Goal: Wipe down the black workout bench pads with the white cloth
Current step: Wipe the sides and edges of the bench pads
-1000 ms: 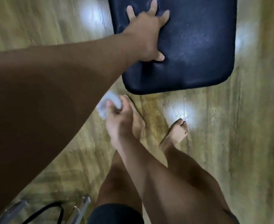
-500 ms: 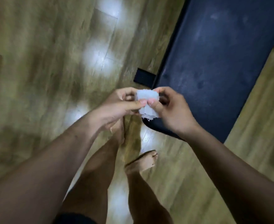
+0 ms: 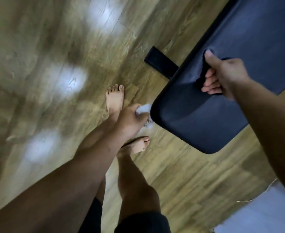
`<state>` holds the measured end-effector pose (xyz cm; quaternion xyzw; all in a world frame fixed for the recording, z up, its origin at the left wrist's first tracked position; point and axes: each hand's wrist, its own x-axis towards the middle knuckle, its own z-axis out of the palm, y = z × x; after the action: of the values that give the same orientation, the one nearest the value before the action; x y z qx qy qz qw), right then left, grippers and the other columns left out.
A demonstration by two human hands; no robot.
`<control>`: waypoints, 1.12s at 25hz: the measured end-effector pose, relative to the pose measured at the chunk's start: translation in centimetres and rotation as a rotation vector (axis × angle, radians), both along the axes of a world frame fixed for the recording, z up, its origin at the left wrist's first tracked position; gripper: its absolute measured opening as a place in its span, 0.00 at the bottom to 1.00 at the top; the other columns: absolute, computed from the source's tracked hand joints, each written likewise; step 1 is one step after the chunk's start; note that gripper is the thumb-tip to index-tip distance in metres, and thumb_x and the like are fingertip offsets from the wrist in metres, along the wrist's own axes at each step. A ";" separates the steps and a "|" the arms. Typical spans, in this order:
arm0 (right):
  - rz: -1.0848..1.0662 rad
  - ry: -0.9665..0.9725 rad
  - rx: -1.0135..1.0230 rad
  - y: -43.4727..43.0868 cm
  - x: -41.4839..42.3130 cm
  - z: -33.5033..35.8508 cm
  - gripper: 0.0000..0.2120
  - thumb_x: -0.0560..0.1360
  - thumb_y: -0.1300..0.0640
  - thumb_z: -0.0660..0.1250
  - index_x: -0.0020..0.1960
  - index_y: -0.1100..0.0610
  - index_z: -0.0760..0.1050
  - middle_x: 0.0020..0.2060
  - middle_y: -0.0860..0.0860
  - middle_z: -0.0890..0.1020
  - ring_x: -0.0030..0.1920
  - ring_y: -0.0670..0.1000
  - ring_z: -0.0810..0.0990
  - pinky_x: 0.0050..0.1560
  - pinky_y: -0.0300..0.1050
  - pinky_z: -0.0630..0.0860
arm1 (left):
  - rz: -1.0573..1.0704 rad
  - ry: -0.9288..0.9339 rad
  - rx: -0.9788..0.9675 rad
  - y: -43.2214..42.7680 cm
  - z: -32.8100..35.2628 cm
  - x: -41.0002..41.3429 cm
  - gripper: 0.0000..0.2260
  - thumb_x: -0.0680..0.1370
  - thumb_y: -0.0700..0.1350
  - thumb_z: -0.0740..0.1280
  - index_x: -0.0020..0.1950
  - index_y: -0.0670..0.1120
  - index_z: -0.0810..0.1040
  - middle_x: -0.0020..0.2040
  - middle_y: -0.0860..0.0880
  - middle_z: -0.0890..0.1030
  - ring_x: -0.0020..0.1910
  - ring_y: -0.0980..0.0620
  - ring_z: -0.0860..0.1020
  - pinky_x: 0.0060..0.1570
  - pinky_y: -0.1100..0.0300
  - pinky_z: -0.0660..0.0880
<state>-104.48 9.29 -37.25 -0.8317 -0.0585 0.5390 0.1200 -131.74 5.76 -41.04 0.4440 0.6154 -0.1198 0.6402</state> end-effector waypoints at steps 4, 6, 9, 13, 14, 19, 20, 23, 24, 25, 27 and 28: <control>0.001 0.029 0.007 0.1 0.6 -0.3 0.27 0.70 0.34 0.67 0.30 0.58 0.72 0.19 0.54 0.76 0.22 0.55 0.79 0.24 0.40 0.74 | 0.121 -0.149 0.087 5.4 0.0 5.7 0.02 0.75 0.42 0.72 0.43 0.46 0.80 0.29 0.55 0.78 0.28 0.62 0.75 0.34 0.64 0.73; 0.012 0.063 0.004 0.0 1.3 -0.4 0.28 0.70 0.34 0.68 0.31 0.59 0.72 0.20 0.55 0.76 0.22 0.56 0.80 0.23 0.41 0.74 | 0.065 -0.252 0.202 10.4 -0.1 12.4 0.04 0.74 0.46 0.72 0.41 0.49 0.80 0.30 0.55 0.78 0.28 0.60 0.74 0.35 0.61 0.73; 0.036 0.118 -0.021 0.2 1.9 -0.2 0.28 0.70 0.34 0.68 0.32 0.60 0.73 0.21 0.57 0.77 0.24 0.57 0.81 0.24 0.43 0.76 | -0.191 -0.199 0.342 13.9 0.5 16.2 0.13 0.77 0.47 0.68 0.33 0.49 0.73 0.29 0.53 0.77 0.28 0.60 0.74 0.36 0.63 0.72; 0.061 0.143 -0.023 0.4 1.9 -0.1 0.29 0.70 0.33 0.67 0.33 0.60 0.73 0.20 0.56 0.77 0.24 0.56 0.81 0.24 0.43 0.77 | -0.493 -0.025 0.259 6.2 -1.4 7.8 0.15 0.78 0.53 0.58 0.44 0.43 0.77 0.42 0.49 0.80 0.46 0.48 0.79 0.49 0.52 0.74; 0.061 0.142 -0.021 0.3 1.9 -0.1 0.29 0.71 0.33 0.67 0.33 0.61 0.73 0.20 0.55 0.77 0.23 0.56 0.81 0.24 0.44 0.77 | -0.561 0.093 0.194 3.8 -4.4 4.7 0.17 0.79 0.52 0.55 0.50 0.43 0.78 0.48 0.49 0.81 0.50 0.48 0.78 0.54 0.51 0.72; 0.051 0.142 -0.006 0.2 2.1 -0.6 0.30 0.71 0.34 0.67 0.33 0.62 0.73 0.19 0.56 0.76 0.23 0.57 0.81 0.22 0.43 0.76 | -0.242 0.282 0.210 -2.7 -33.0 -8.5 0.28 0.80 0.54 0.36 0.66 0.45 0.69 0.65 0.42 0.74 0.64 0.40 0.68 0.65 0.43 0.63; 0.048 0.152 -0.011 0.1 2.0 -0.5 0.30 0.71 0.34 0.67 0.33 0.62 0.73 0.19 0.56 0.76 0.23 0.58 0.81 0.22 0.43 0.76 | -0.157 0.325 0.187 -3.2 -29.1 -7.4 0.31 0.80 0.60 0.36 0.67 0.46 0.69 0.66 0.42 0.73 0.66 0.40 0.68 0.68 0.44 0.62; 0.061 0.170 -0.004 -0.1 2.3 -0.5 0.30 0.71 0.34 0.67 0.33 0.62 0.73 0.19 0.56 0.77 0.24 0.58 0.81 0.22 0.43 0.75 | 0.027 0.374 -0.077 0.8 -7.6 0.2 0.21 0.80 0.61 0.58 0.62 0.47 0.74 0.58 0.45 0.78 0.55 0.46 0.78 0.58 0.49 0.74; 0.060 0.166 -0.006 0.0 2.4 -0.4 0.29 0.71 0.34 0.67 0.33 0.62 0.73 0.19 0.56 0.77 0.23 0.58 0.81 0.22 0.43 0.75 | 0.127 0.372 -0.183 1.5 -3.2 2.5 0.13 0.77 0.55 0.66 0.56 0.48 0.76 0.53 0.46 0.79 0.49 0.48 0.79 0.51 0.53 0.77; 0.056 0.166 -0.009 0.0 2.4 -0.4 0.29 0.71 0.34 0.67 0.33 0.62 0.73 0.19 0.56 0.76 0.23 0.58 0.81 0.22 0.43 0.76 | 0.239 0.324 -0.266 3.3 -1.1 3.9 0.15 0.72 0.54 0.71 0.54 0.48 0.77 0.53 0.47 0.80 0.49 0.49 0.80 0.51 0.54 0.78; 0.057 0.172 -0.007 0.2 2.3 -0.3 0.30 0.71 0.34 0.67 0.32 0.62 0.73 0.19 0.56 0.76 0.23 0.58 0.81 0.22 0.44 0.76 | 0.219 0.329 -0.155 5.8 -1.9 5.3 0.22 0.64 0.57 0.72 0.54 0.49 0.80 0.54 0.47 0.83 0.55 0.46 0.82 0.56 0.50 0.79; 0.063 0.173 -0.006 0.1 2.2 -0.4 0.30 0.71 0.34 0.67 0.32 0.62 0.73 0.19 0.56 0.76 0.23 0.58 0.81 0.22 0.44 0.76 | 0.199 0.298 -0.106 7.1 -2.1 6.5 0.15 0.65 0.54 0.72 0.48 0.48 0.81 0.48 0.47 0.84 0.51 0.45 0.83 0.53 0.51 0.80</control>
<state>-102.23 9.41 -37.69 -0.7801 -0.0725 0.6126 0.1049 -125.19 12.89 -43.18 0.3238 0.7372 -0.1528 0.5731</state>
